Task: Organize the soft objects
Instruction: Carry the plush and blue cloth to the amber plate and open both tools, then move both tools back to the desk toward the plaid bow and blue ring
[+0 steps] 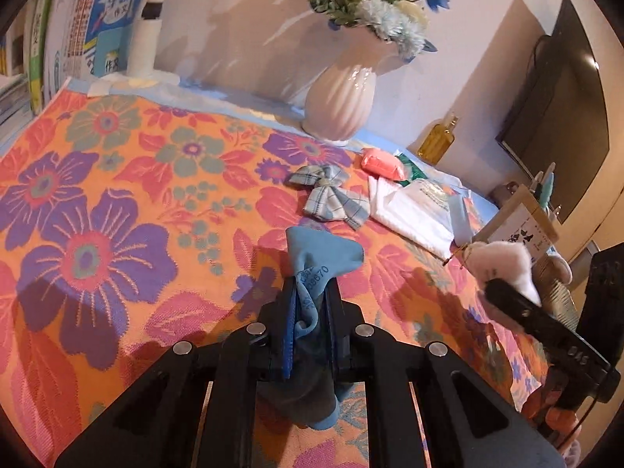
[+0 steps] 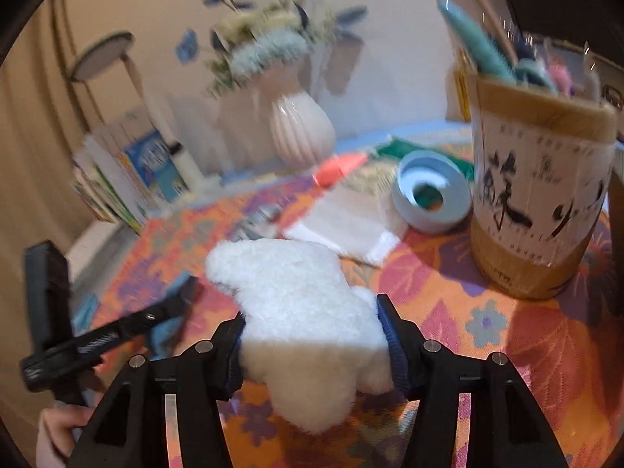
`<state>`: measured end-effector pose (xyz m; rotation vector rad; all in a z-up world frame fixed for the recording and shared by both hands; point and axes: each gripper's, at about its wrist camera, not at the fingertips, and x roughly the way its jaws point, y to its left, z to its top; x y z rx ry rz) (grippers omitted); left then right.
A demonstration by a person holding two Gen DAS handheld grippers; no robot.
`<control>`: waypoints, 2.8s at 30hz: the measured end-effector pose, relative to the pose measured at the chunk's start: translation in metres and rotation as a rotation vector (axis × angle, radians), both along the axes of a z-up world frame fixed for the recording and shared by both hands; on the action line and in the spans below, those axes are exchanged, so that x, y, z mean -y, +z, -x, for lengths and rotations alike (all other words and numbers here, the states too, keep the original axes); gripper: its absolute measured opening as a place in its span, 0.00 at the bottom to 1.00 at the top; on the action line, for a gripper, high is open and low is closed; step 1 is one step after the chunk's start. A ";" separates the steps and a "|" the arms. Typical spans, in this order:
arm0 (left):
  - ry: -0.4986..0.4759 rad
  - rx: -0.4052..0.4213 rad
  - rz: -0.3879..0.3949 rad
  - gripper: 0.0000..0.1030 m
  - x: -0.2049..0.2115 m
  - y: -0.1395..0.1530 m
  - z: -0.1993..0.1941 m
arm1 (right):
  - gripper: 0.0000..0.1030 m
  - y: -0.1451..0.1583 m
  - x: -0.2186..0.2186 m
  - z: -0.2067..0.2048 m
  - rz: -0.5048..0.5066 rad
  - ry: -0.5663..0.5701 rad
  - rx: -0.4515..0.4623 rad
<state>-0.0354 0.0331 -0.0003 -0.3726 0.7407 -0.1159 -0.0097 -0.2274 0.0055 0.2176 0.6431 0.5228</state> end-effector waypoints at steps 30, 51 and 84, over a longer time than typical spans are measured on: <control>0.049 0.052 -0.016 0.09 0.016 0.041 0.021 | 0.57 0.021 0.000 0.022 -0.009 0.025 0.069; -0.410 0.227 -0.072 0.09 0.251 0.161 -0.010 | 0.58 0.120 0.216 0.066 -0.080 -0.422 0.055; -0.326 0.121 -0.328 0.96 0.232 0.117 -0.026 | 0.89 0.114 0.195 0.070 -0.157 -0.326 -0.079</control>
